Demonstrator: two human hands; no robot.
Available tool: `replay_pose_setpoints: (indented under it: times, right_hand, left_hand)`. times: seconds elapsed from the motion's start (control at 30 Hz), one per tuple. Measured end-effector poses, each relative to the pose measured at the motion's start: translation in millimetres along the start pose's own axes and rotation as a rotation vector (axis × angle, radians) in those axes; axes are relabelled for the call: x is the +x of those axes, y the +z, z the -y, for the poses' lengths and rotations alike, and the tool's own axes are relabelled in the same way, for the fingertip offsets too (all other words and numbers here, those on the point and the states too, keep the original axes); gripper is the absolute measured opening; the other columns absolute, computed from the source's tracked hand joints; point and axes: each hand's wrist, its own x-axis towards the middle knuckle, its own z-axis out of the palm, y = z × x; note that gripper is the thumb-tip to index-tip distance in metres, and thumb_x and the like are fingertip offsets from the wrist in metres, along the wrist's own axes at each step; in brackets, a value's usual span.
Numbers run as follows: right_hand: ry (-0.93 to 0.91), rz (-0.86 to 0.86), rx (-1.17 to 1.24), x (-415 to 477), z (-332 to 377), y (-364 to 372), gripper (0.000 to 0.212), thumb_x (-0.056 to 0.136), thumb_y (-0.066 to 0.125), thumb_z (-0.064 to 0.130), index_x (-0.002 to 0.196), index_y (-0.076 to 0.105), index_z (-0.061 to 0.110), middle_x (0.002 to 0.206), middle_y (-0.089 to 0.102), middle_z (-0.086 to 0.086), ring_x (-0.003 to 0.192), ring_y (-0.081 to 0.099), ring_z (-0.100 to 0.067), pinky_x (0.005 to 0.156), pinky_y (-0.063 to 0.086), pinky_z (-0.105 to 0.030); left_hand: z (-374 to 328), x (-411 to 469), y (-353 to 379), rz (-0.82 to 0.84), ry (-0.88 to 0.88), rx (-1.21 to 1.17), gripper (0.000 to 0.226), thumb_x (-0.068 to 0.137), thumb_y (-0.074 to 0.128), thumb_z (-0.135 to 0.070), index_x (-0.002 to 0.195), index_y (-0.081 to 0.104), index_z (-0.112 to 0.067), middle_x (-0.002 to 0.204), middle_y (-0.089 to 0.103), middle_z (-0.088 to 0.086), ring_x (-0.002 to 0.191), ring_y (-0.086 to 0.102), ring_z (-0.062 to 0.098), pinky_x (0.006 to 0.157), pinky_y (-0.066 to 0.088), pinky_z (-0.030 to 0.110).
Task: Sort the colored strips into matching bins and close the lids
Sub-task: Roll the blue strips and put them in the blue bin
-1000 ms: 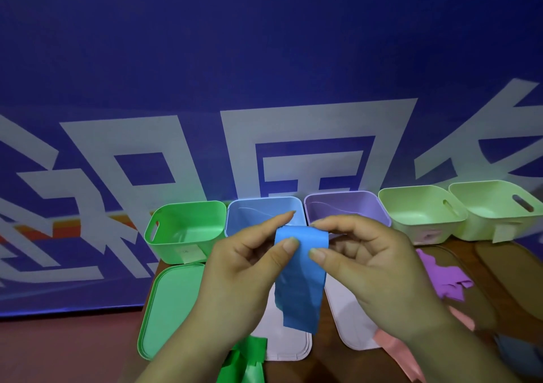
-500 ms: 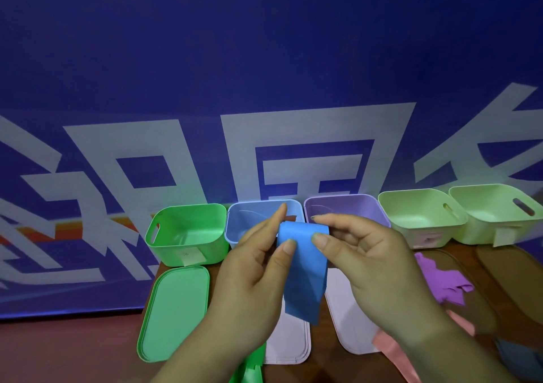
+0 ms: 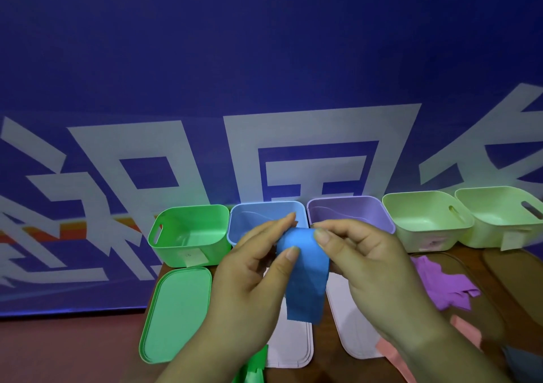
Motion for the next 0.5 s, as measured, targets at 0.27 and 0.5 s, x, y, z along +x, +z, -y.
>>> replay_pose_setpoints:
  times: [0.27, 0.5]
  right_hand:
    - [-0.235, -0.051, -0.248, -6, -6, 9, 0.022, 0.088, 0.063, 0.054, 0.107, 0.069, 0.046, 0.106, 0.071, 0.021, 0.097, 0.069, -0.007, 0.082, 0.053, -0.017]
    - [-0.474, -0.149, -0.446, -8, -17, 11, 0.029, 0.091, 0.059, 0.037, 0.117, 0.070, 0.027, 0.111, 0.067, 0.015, 0.103, 0.061, 0.004, 0.083, 0.043, -0.002]
  left_hand:
    - [-4, 1, 5, -0.053, -0.080, 0.002, 0.033, 0.094, 0.053, -0.040, 0.126, 0.059, -0.045, 0.117, 0.062, -0.030, 0.115, 0.057, -0.005, 0.091, 0.042, 0.014]
    - [-15, 1, 8, -0.060, -0.092, -0.023, 0.042, 0.087, 0.045, -0.044, 0.128, 0.054, -0.044, 0.105, 0.057, -0.047, 0.109, 0.051, -0.021, 0.082, 0.037, -0.003]
